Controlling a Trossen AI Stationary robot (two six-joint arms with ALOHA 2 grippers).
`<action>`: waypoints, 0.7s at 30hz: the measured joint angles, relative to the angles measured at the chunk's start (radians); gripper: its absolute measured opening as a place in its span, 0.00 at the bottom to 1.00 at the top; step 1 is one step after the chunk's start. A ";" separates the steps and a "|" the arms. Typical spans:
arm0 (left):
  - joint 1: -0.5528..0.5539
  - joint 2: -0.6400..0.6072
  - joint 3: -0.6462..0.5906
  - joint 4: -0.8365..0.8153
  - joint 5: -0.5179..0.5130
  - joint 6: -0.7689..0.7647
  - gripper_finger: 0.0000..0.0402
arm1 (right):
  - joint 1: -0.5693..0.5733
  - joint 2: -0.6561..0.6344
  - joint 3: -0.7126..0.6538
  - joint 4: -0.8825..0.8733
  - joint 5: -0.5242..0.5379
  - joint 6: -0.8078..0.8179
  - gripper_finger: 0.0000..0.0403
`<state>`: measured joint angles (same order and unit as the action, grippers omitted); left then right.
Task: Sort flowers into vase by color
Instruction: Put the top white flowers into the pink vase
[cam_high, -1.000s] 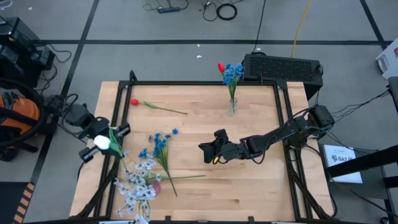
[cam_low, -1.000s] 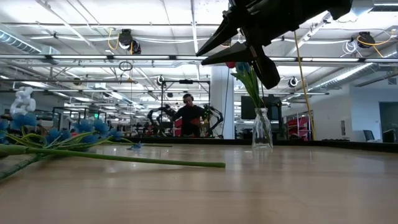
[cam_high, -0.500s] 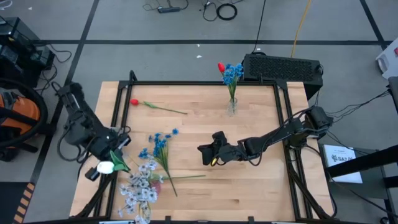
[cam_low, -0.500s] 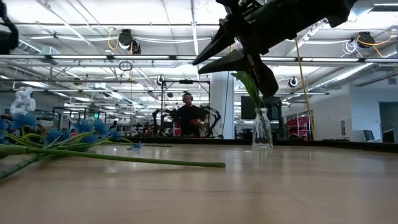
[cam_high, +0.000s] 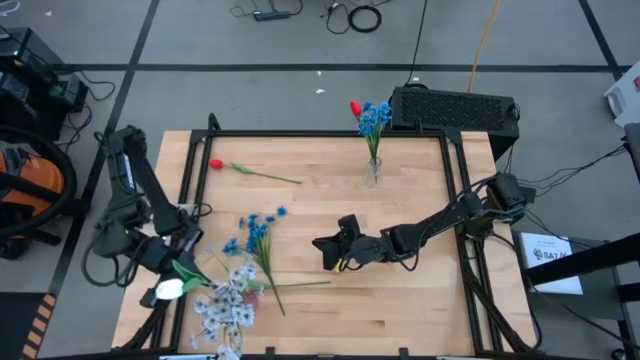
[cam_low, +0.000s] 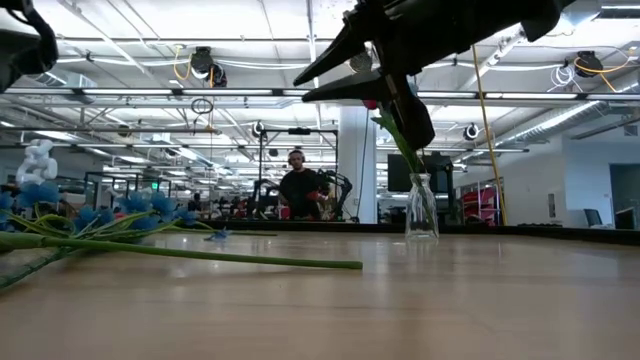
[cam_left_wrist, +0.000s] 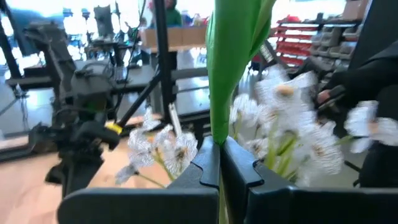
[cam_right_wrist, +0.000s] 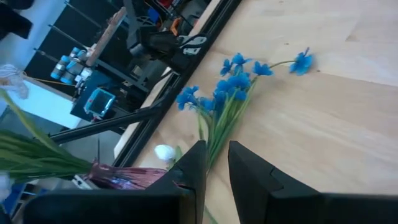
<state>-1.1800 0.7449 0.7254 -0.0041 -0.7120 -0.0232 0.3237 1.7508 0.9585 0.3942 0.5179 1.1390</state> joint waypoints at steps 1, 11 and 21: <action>-0.007 0.000 0.000 0.010 -0.001 0.009 0.00 | 0.000 0.000 0.000 -0.001 0.000 0.000 0.15; -0.061 0.030 0.000 0.015 -0.090 0.006 0.00 | 0.005 0.000 0.000 -0.001 0.001 0.003 0.15; -0.087 0.030 0.000 0.019 -0.118 0.003 0.00 | 0.006 0.000 0.000 -0.003 0.001 0.001 0.15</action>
<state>-1.2667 0.7750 0.7258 0.0148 -0.8304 -0.0204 0.3294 1.7508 0.9581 0.3917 0.5187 1.1404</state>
